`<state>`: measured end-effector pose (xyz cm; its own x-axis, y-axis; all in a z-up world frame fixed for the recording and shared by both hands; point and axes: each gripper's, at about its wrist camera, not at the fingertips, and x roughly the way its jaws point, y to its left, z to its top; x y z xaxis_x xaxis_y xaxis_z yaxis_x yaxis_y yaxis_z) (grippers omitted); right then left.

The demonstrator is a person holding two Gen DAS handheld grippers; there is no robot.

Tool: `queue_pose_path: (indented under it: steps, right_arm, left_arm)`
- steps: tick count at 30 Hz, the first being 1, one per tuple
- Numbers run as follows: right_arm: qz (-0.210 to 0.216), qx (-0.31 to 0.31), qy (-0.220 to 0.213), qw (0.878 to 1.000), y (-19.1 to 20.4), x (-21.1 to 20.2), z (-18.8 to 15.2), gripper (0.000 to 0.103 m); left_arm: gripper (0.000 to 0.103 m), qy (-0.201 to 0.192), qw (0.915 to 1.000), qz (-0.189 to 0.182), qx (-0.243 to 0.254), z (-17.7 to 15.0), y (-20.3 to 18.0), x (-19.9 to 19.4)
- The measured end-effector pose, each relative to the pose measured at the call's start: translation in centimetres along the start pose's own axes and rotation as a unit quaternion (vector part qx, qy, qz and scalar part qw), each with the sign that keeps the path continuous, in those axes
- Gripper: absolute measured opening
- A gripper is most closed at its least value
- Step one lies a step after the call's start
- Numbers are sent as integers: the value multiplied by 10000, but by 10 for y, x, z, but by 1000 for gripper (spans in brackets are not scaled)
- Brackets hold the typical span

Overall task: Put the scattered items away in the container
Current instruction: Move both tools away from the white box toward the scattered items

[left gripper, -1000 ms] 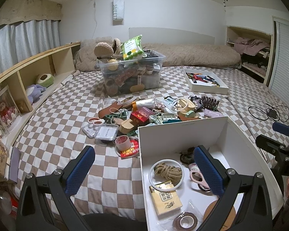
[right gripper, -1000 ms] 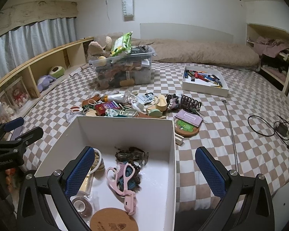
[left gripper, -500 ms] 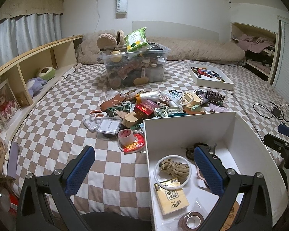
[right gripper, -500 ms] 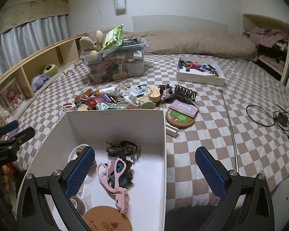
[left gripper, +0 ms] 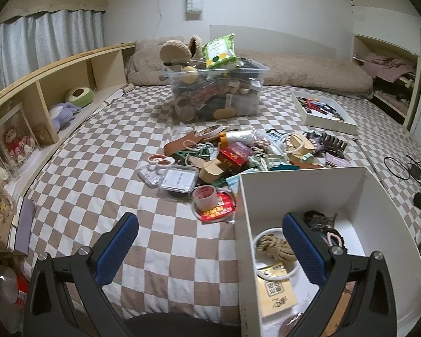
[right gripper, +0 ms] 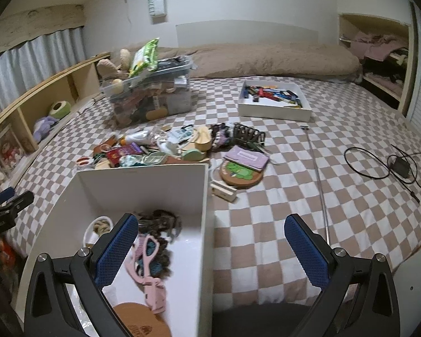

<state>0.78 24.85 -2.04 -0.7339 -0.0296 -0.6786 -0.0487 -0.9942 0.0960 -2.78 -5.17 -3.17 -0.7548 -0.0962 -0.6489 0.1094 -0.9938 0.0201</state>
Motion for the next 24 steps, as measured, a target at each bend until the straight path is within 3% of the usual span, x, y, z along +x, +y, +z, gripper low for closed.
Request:
queue_pose_path:
  steps: [18,24]
  right_arm:
    - [-391,365,162,9984,-51,20,7,103]
    - [-383,580,331,9970,-69,30,6,103]
  left_arm:
    - [103,157,9986,481,-159,8,43,29]
    - [103,434,9971,626,-50,5,61,49]
